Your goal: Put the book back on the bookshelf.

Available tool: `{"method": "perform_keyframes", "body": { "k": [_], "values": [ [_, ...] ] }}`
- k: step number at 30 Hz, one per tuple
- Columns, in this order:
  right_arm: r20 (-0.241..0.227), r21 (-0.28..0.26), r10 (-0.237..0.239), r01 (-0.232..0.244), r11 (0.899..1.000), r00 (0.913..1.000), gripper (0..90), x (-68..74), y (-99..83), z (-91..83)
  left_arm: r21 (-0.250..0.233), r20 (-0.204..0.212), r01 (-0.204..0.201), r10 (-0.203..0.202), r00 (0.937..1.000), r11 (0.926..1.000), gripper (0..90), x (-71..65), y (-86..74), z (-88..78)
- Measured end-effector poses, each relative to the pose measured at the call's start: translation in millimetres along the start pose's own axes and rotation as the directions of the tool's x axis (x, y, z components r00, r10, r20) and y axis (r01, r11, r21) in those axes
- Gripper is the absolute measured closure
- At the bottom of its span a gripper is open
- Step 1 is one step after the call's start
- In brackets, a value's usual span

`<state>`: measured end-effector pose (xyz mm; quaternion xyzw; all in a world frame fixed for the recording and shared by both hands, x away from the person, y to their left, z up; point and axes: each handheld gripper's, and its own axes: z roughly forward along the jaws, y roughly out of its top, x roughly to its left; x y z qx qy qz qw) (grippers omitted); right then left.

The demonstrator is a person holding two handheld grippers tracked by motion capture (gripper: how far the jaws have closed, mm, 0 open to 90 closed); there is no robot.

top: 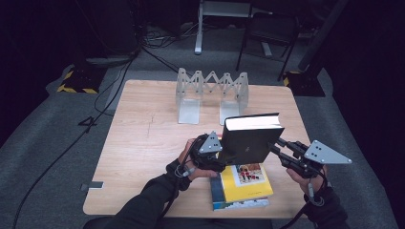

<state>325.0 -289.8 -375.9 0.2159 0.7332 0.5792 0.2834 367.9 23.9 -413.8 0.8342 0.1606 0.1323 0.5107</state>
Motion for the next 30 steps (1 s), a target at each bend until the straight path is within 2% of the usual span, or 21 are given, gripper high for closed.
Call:
{"method": "perform_keyframes", "body": {
  "k": [6, 9, 10, 12, 14, 16, 17, 22, 27, 30],
  "values": [
    [-0.001, 0.017, 0.005, -0.005, 1.0, 1.0, 68.6, -0.4, -2.5, -1.2, -0.077, -0.008, 0.011, -0.012, 0.9999, 0.997, 38.3, -1.8, 6.5, -0.6],
    [-0.004, 0.039, 0.005, -0.005, 0.999, 1.0, 66.5, -2.0, -5.2, 0.9, -0.083, -0.01, 0.01, -0.011, 0.9999, 0.9965, 38.9, -1.7, 8.1, -1.8],
    [-0.004, 0.06, 0.005, -0.005, 0.998, 1.0, 60.3, -4.5, -12.0, 4.1, -0.087, -0.002, 0.02, -0.021, 0.9998, 0.996, 39.5, -0.5, 8.9, -2.2],
    [-0.008, 0.074, 0.012, -0.012, 0.997, 0.9999, 57.8, -5.7, -14.8, 5.6, -0.09, 0.009, 0.021, -0.02, 0.9998, 0.9957, 40.5, 0.8, 8.9, -2.5],
    [-0.005, 0.088, 0.018, -0.018, 0.996, 0.9998, 49.1, -8.2, -19.1, 7.1, -0.094, 0.032, 0.014, -0.011, 0.9994, 0.9954, 41.7, 1.7, 8.7, -3.8],
    [-0.011, 0.106, 0.042, -0.04, 0.994, 0.9991, 41.4, -11.4, -21.8, 7.6, -0.089, 0.051, -0.005, 0.009, 0.9986, 0.996, 43.7, 1.1, 9.2, -6.2],
    [-0.005, 0.12, 0.053, -0.052, 0.991, 0.9986, 38.5, -12.8, -23.7, 8.4, -0.087, 0.059, -0.001, 0.006, 0.9982, 0.9962, 45.2, -0.3, 9.3, -7.2],
    [-0.035, 0.156, 0.076, -0.07, 0.985, 0.9965, 32.4, -12.9, -32.4, 15.3, -0.076, 0.08, -0.024, 0.03, 0.9963, 0.9968, 48.7, -3.4, 8.9, -13.5],
    [-0.067, 0.194, 0.073, -0.059, 0.979, 0.995, 31.8, -8.4, -40.2, 25.3, -0.058, 0.075, -0.076, 0.08, 0.9939, 0.9954, 50.9, -8.2, 9.4, -20.0],
    [-0.098, 0.207, 0.069, -0.047, 0.977, 0.9928, 38.3, -2.5, -42.9, 32.7, -0.049, 0.065, -0.086, 0.089, 0.9939, 0.9951, 51.4, -9.3, 8.6, -23.8]
  ]
}}
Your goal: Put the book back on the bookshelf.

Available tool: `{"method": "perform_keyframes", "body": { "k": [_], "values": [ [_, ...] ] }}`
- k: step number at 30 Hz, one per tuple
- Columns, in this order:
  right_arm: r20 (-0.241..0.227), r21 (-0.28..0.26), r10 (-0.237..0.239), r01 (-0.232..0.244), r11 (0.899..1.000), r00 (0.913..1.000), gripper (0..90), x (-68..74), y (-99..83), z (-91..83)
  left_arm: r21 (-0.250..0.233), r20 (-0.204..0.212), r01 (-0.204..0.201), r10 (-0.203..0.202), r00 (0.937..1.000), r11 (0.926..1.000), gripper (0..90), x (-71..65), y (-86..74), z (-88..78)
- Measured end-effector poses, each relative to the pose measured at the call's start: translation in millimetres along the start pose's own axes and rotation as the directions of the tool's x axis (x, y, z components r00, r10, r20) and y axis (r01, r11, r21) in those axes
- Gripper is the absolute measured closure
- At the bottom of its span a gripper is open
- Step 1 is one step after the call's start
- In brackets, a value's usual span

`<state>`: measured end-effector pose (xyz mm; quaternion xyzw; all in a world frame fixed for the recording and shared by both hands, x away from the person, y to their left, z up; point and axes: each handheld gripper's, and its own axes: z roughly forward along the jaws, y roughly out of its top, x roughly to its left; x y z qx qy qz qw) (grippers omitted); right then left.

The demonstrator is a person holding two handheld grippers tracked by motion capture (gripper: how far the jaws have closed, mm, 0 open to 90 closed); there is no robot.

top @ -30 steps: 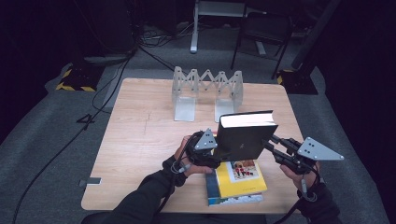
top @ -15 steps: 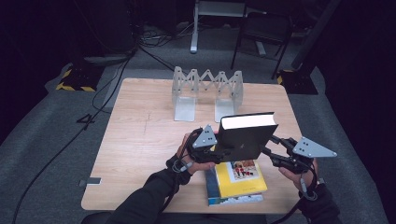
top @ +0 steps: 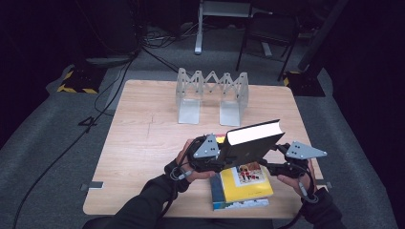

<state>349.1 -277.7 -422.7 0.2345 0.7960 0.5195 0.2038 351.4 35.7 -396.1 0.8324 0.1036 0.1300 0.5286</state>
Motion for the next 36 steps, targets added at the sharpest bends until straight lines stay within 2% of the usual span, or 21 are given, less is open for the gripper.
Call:
{"method": "perform_keyframes", "body": {
  "k": [1, 5, 6, 13, 19, 20, 24, 27, 36],
  "values": [
    [-0.001, 0.004, -0.002, 0.002, 1.0, 1.0, 38.7, 3.0, 0.1, 2.4, 0.001, -0.004, -0.003, 0.003, 1.0, 1.0, 51.4, -0.2, -0.4, -1.4],
    [0.045, 0.028, 0.009, -0.01, 1.0, 0.999, 41.5, 15.8, 3.2, 9.7, 0.0, -0.011, 0.005, -0.005, 0.9999, 1.0, 50.8, 1.6, -3.2, -6.6],
    [0.053, 0.028, 0.002, -0.003, 1.0, 0.9986, 41.9, 18.6, 4.0, 11.7, -0.006, -0.015, 0.017, -0.017, 0.9997, 0.9998, 50.6, 2.7, -5.6, -10.0],
    [0.069, 0.033, -0.028, 0.026, 0.999, 0.9972, 47.2, 28.4, 4.9, 14.6, -0.013, -0.014, 0.033, -0.033, 0.9993, 0.9994, 49.1, 4.7, -9.8, -16.8],
    [0.068, 0.032, -0.028, 0.026, 0.999, 0.9973, 47.0, 28.3, 4.2, 14.1, -0.028, -0.013, 0.032, -0.032, 0.9994, 0.9991, 48.1, 4.3, -7.2, -15.7],
    [0.068, 0.032, -0.028, 0.026, 0.999, 0.9973, 47.0, 28.3, 4.2, 14.1, -0.044, -0.009, 0.047, -0.047, 0.9989, 0.9979, 48.1, 4.3, -6.3, -14.8],
    [0.061, 0.029, -0.02, 0.019, 0.999, 0.9979, 47.2, 27.6, 4.0, 14.1, -0.069, -0.013, 0.049, -0.05, 0.9987, 0.9964, 46.8, 3.2, 1.1, -14.2],
    [0.056, 0.026, -0.022, 0.021, 0.999, 0.9982, 47.2, 27.3, 3.8, 13.9, -0.065, -0.019, 0.03, -0.031, 0.9993, 0.9974, 46.6, 3.3, 5.8, -14.2],
    [0.052, 0.032, -0.019, 0.018, 0.999, 0.9985, 47.4, 26.4, 4.6, 14.0, -0.113, -0.025, 0.044, -0.047, 0.9986, 0.9926, 45.5, 3.2, 21.1, -11.9]
  ]
}}
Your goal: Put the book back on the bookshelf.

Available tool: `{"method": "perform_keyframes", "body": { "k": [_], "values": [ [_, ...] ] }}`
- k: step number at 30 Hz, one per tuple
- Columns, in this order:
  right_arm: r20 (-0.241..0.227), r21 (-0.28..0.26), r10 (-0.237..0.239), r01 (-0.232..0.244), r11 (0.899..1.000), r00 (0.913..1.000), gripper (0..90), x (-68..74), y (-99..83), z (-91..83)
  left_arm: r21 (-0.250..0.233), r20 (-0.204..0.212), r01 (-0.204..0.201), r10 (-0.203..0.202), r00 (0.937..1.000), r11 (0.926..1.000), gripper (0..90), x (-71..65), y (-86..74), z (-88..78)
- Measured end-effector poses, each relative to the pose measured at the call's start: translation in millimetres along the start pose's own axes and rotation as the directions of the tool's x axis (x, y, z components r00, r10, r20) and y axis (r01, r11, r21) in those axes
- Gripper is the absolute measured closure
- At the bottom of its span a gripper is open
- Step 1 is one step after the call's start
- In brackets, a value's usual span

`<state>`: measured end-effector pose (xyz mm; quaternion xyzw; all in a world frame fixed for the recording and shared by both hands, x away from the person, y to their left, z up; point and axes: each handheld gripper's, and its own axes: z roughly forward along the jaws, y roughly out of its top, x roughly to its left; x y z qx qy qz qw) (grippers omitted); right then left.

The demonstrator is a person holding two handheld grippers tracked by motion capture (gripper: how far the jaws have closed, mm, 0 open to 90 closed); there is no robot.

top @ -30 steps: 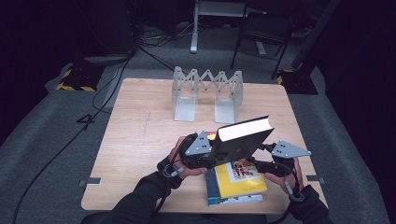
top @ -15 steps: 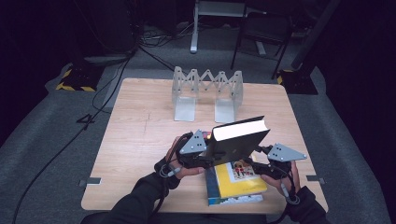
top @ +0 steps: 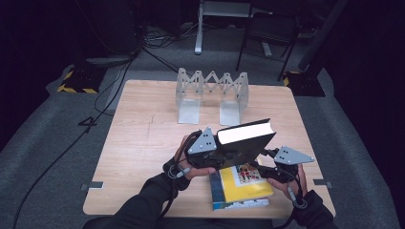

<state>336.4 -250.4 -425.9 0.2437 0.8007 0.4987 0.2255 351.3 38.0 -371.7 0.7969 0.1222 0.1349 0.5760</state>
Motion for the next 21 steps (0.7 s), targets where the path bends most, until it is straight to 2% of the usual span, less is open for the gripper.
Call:
{"method": "perform_keyframes", "body": {
  "k": [5, 9, 14, 16, 21],
  "values": [
    [-0.005, -0.006, 0.003, -0.003, 1.0, 1.0, 49.9, -0.8, 1.3, -0.4, -0.039, -0.008, 0.009, -0.01, 0.9999, 0.9992, 45.0, 1.5, 9.6, 1.0],
    [-0.009, -0.006, 0.004, -0.004, 1.0, 1.0, 50.0, -1.3, 1.1, -0.9, -0.063, 0.01, -0.015, 0.015, 0.9998, 0.9979, 45.0, 2.9, 21.0, 0.4],
    [-0.007, -0.003, -0.009, 0.009, 1.0, 0.9999, 50.7, -2.0, 0.7, -1.0, -0.068, 0.011, -0.02, 0.021, 0.9997, 0.9975, 43.6, 5.3, 29.6, 2.3],
    [-0.006, -0.006, -0.011, 0.011, 1.0, 0.9999, 50.8, -2.7, 0.7, -0.5, -0.073, 0.014, -0.011, 0.012, 0.9998, 0.9973, 43.0, 6.3, 31.6, 2.8],
    [-0.007, -0.006, -0.01, 0.01, 1.0, 0.9999, 50.6, -2.9, 0.7, -0.4, -0.047, 0.028, -0.032, 0.034, 0.999, 0.9984, 44.8, 7.5, 36.4, 3.2]
  ]
}}
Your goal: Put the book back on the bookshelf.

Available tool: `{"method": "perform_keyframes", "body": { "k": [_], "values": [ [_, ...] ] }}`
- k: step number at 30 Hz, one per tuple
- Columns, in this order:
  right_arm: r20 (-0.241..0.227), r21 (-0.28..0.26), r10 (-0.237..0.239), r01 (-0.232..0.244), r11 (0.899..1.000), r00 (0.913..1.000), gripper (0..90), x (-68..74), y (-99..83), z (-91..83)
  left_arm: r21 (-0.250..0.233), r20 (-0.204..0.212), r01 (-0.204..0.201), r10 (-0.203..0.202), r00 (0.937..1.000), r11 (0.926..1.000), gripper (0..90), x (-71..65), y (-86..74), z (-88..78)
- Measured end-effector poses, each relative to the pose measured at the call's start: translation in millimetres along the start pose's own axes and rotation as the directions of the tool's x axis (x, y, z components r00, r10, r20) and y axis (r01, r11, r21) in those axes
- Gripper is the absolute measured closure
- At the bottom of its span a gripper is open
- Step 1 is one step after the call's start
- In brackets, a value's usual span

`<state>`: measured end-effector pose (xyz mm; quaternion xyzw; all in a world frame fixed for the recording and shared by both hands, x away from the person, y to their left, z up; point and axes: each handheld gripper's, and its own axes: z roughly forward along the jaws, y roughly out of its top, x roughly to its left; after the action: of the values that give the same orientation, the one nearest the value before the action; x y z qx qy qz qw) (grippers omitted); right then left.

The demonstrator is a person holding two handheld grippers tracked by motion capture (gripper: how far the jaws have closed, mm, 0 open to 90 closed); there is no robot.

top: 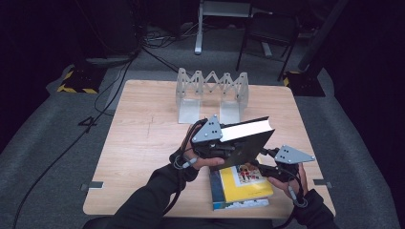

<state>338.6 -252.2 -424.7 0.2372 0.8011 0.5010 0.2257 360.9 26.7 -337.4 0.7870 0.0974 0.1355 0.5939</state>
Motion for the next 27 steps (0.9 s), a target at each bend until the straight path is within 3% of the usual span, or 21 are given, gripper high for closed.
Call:
{"method": "perform_keyframes", "body": {
  "k": [6, 12, 16, 18, 20, 22, 25, 27],
  "values": [
    [-0.002, 0.001, 0.014, -0.014, 1.0, 0.9999, 49.9, -1.2, -0.2, 0.0, 0.016, -0.005, 0.007, -0.007, 1.0, 0.9998, 46.2, 1.1, 4.1, 2.7],
    [-0.022, 0.031, 0.004, -0.003, 1.0, 0.9998, 40.1, -0.9, -1.9, -2.9, 0.024, -0.008, 0.051, -0.051, 0.9987, 0.9984, 47.4, 6.1, 3.7, 1.3],
    [-0.008, 0.066, 0.052, -0.051, 0.996, 0.9986, 33.0, -9.8, -16.3, -17.0, 0.019, -0.014, 0.075, -0.075, 0.9971, 0.997, 47.7, 10.1, 2.0, 0.2],
    [0.035, 0.119, 0.031, -0.035, 0.992, 0.9989, 32.3, -16.4, -28.0, -27.7, 0.015, -0.013, 0.078, -0.078, 0.9969, 0.9968, 48.0, 9.7, 2.2, 0.5],
    [0.053, 0.124, 0.048, -0.054, 0.991, 0.9974, 32.3, -25.0, -35.8, -38.3, 0.004, -0.017, 0.093, -0.093, 0.9955, 0.9957, 49.6, 10.5, 4.4, 0.9],
    [0.101, 0.114, 0.071, -0.083, 0.99, 0.9923, 32.3, -35.5, -40.5, -49.0, 0.005, -0.025, 0.102, -0.102, 0.9945, 0.9948, 50.0, 11.6, 8.3, 3.9],
    [0.168, 0.088, 0.138, -0.155, 0.984, 0.976, 32.9, -51.9, -47.4, -59.6, 0.011, -0.026, 0.095, -0.094, 0.9952, 0.9954, 50.4, 11.3, 14.1, 8.1],
    [0.184, 0.078, 0.18, -0.197, 0.977, 0.9662, 33.3, -59.0, -53.2, -62.0, 0.016, -0.032, 0.087, -0.086, 0.9958, 0.9961, 50.6, 10.4, 16.0, 9.5]
  ]
}}
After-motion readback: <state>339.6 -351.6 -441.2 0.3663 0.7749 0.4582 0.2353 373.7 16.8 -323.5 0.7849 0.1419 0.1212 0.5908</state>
